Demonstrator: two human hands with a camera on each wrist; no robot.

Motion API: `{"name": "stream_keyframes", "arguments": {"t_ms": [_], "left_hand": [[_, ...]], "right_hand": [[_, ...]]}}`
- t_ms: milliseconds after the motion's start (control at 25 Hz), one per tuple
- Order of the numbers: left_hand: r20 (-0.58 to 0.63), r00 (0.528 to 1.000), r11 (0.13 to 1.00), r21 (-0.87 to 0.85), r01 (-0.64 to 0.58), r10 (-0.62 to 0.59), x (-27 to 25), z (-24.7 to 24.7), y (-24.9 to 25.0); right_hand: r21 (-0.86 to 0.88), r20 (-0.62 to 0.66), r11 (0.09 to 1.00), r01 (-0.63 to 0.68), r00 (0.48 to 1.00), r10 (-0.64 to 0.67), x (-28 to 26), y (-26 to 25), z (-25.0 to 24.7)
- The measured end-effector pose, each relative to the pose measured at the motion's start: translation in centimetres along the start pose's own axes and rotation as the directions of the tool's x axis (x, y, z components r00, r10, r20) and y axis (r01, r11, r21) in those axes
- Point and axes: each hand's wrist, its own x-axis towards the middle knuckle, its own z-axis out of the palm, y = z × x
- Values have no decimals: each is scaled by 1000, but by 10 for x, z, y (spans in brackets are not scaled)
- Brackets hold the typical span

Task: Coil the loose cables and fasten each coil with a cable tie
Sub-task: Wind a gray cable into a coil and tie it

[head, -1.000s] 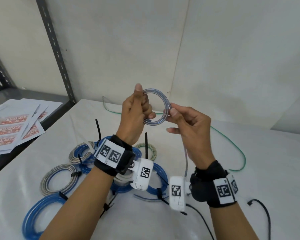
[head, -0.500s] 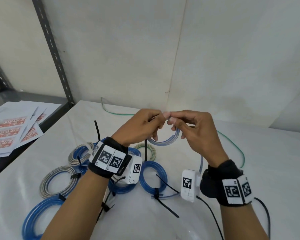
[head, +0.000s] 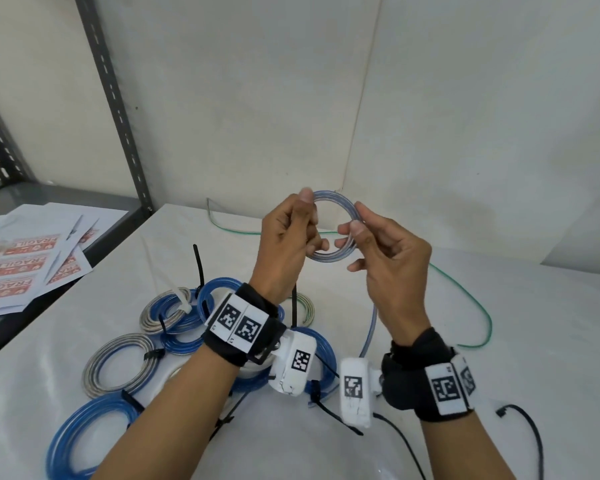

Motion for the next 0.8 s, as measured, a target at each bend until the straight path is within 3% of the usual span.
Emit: {"name": "stream_keyframes", "arguments": {"t_ms": [80,160,240,320,440,560,640,720,800], "left_hand": [[153,985,988,147,52,-75,3,-8,4],[323,927,926,373,61,-191,3,-16,10],[421,874,861,508,-4,-244,1,-19,13],[396,904,860,506,-69,-161,0,-16,12],[232,972,955,294,-29,-42,2,-11,10],[67,998,999,48,12,-16,3,-5,8],[-17,1000,1000,-17,-12,12,1,1,5],[-48,999,999,-48,-14,12,-1,4,2],[32,997,996,-55,69,-67,0,2,4]], "right_hand": [[-80,78,997,6,997,1,8,-3,-20],[-206,259,978,22,965,33,12,-6,-35],[-285,375,957,45,924,69,12,-9,-39],[-267,326,963,32,943,59,10,-11,-35],[-111,129,994,-20,991,35,8,-10,-23],[-13,108,999,-34,993,36,1,-8,-8],[5,102,1000,-20,995,19,-4,-4,2],[3,59,1000,20,998,-20,-4,-1,7],[-29,49,998,56,997,-54,1,0,2]]}}
